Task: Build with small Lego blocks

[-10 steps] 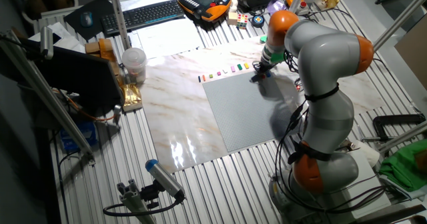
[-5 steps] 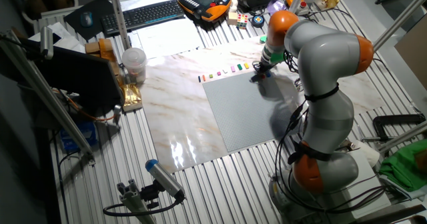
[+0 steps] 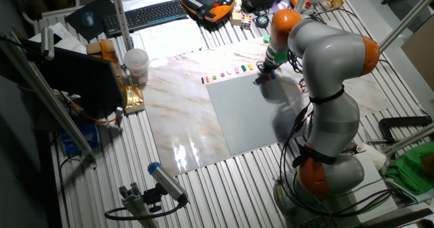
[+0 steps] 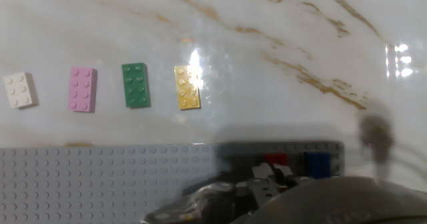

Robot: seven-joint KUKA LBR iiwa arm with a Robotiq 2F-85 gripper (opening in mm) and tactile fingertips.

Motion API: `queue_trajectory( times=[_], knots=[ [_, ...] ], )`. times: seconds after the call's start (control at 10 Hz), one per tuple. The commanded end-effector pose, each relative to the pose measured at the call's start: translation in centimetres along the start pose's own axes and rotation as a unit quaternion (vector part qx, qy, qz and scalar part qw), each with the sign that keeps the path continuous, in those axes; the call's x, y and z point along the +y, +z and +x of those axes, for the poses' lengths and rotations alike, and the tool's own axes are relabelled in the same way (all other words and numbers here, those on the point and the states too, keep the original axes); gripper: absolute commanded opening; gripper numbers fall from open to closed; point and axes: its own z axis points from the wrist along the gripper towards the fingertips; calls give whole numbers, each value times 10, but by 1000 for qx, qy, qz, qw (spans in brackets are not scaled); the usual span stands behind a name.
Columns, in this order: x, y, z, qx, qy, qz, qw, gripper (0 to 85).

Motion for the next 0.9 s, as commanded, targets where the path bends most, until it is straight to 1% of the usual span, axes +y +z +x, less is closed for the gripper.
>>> queue_trajectory(
  times=[0.0,0.1,0.2,0.4,0.6,0.8],
  knots=[
    [4,-3,-3,-2,1,-1,1000,7],
    [9,-5,-6,-3,2,-1,1000,7],
    [14,-7,-10,-6,2,-5,1000,7],
    [21,-3,-17,-15,-6,-7,1000,10],
    [28,1,-25,-19,-9,-8,1000,20],
    [33,7,-32,-22,-11,-17,1000,7]
  ],
)
